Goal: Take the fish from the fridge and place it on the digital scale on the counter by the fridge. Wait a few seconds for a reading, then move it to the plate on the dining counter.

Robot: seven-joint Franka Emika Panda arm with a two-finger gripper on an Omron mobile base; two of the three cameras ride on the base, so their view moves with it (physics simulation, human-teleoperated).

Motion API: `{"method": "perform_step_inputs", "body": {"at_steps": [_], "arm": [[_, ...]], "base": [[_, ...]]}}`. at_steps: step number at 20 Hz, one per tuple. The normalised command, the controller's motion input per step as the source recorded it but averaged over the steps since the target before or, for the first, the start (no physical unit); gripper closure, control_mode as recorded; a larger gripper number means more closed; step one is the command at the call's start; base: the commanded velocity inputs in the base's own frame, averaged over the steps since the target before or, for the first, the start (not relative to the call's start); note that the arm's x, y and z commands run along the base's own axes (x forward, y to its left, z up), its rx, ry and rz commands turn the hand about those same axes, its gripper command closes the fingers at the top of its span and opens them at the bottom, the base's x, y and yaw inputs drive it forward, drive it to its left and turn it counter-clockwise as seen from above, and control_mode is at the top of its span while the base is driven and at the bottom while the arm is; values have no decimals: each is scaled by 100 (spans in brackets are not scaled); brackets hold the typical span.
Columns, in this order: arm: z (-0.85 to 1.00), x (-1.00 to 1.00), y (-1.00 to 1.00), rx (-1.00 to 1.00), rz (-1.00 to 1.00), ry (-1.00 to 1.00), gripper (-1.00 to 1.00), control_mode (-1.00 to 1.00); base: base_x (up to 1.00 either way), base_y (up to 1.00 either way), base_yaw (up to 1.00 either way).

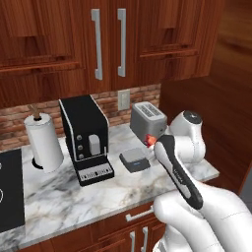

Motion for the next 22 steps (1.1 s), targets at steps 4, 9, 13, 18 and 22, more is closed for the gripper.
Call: {"method": "perform_step_inputs", "body": {"at_steps": [4, 9, 13, 18, 22], "arm": [[-31, 75, 15, 0, -7, 6, 100, -100], [-30, 71, 24, 0, -8, 7, 100, -100], [-30, 71, 24, 0, -7, 7, 100, -100], [-30, 49, 11, 1, -2, 5, 100, -100], [-36, 30, 5, 5, 0, 4, 100, -100]], "base": [[0, 0, 0], [0, 0, 0], [0, 0, 0], [0, 0, 0], [0, 0, 0]]}}
